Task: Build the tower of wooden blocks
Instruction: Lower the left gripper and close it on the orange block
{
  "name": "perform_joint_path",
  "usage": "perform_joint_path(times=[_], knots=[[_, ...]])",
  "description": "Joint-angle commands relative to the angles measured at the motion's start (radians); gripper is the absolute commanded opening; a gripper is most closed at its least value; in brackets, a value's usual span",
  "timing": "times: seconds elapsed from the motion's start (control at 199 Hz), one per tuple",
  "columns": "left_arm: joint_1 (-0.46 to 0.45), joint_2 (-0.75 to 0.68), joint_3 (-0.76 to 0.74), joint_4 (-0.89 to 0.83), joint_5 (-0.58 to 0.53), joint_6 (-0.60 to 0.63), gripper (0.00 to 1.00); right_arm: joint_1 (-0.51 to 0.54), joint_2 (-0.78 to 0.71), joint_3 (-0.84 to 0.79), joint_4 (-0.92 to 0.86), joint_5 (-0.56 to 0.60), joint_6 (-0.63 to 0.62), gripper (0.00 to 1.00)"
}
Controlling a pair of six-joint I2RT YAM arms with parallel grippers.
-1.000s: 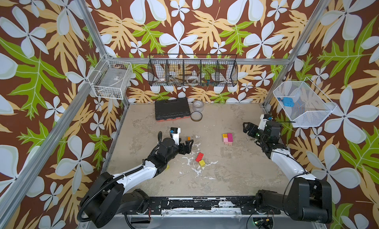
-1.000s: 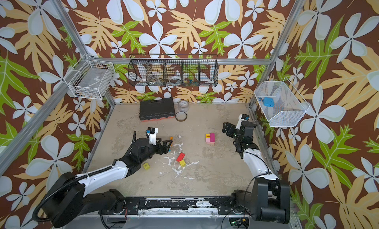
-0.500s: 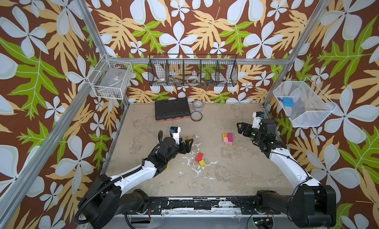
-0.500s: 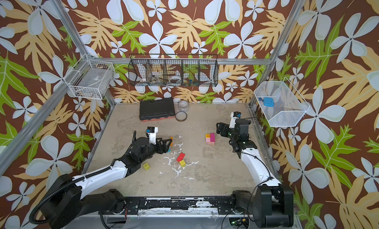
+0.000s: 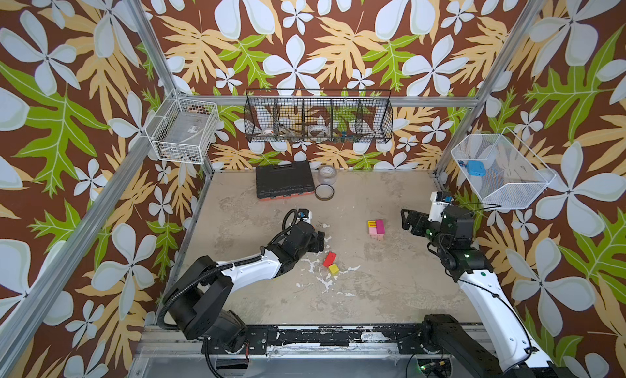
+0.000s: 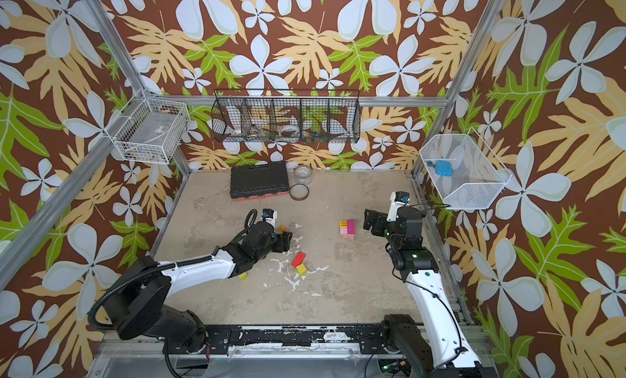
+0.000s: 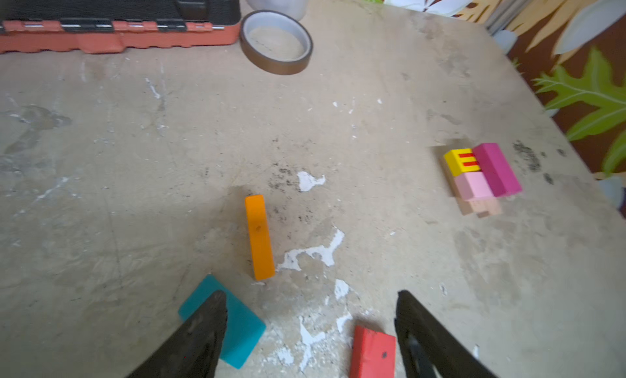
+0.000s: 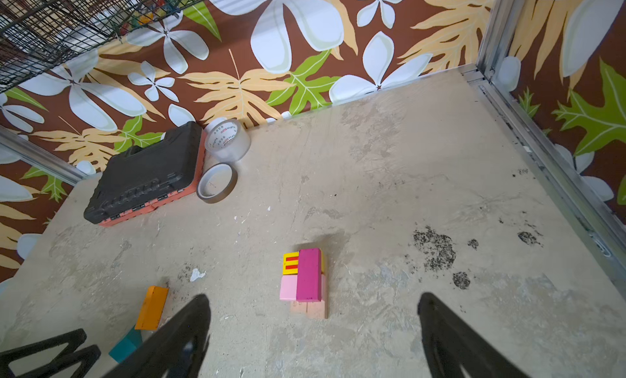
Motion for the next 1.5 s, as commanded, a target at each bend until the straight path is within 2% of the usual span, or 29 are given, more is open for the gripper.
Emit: perform_joint_path(times=[0.0,0.055,0.15,0.276,0.436,0.592,0.752,0.918,1.144,1.299,1.405,1.5], knots=[[0.025,0.057,0.043,-0.057,-0.074,0.02,0.77,0.001,0.01,0.004,-0.002,-0.009,0.004,0.94],[0.048,0.1,0.074,-0.068,-0.049,0.022,0.73,0.001,0.017,0.014,0.002,-0.058,0.025,0.91],[0.073,0.175,0.138,-0.115,-0.027,0.017,0.65,0.004,-0.007,0.022,0.029,-0.229,0.093,0.86],[0.077,0.239,0.183,-0.131,0.0,0.025,0.6,0.06,-0.143,-0.043,0.176,-0.382,0.242,0.87],[0.076,0.291,0.226,-0.138,0.046,0.043,0.56,0.243,-0.301,-0.069,0.265,-0.364,0.352,0.9],[0.076,0.334,0.259,-0.162,0.059,0.045,0.5,0.387,-0.314,-0.03,0.272,-0.367,0.363,0.91],[0.076,0.364,0.285,-0.181,0.064,0.052,0.39,0.418,-0.304,-0.04,0.343,-0.424,0.405,0.92],[0.073,0.37,0.298,-0.201,0.051,0.055,0.26,0.419,-0.3,-0.028,0.321,-0.405,0.398,0.95],[0.05,0.385,0.356,-0.314,-0.147,0.064,0.05,0.418,-0.291,-0.031,0.32,-0.395,0.389,0.97],[-0.024,0.428,0.442,-0.429,-0.409,0.079,0.05,0.418,-0.291,-0.036,0.328,-0.403,0.4,0.97],[-0.061,0.494,0.503,-0.486,-0.48,0.077,0.05,0.419,-0.294,-0.033,0.323,-0.402,0.396,0.97],[-0.072,0.537,0.538,-0.511,-0.489,0.077,0.05,0.419,-0.301,-0.04,0.333,-0.395,0.406,0.97]])
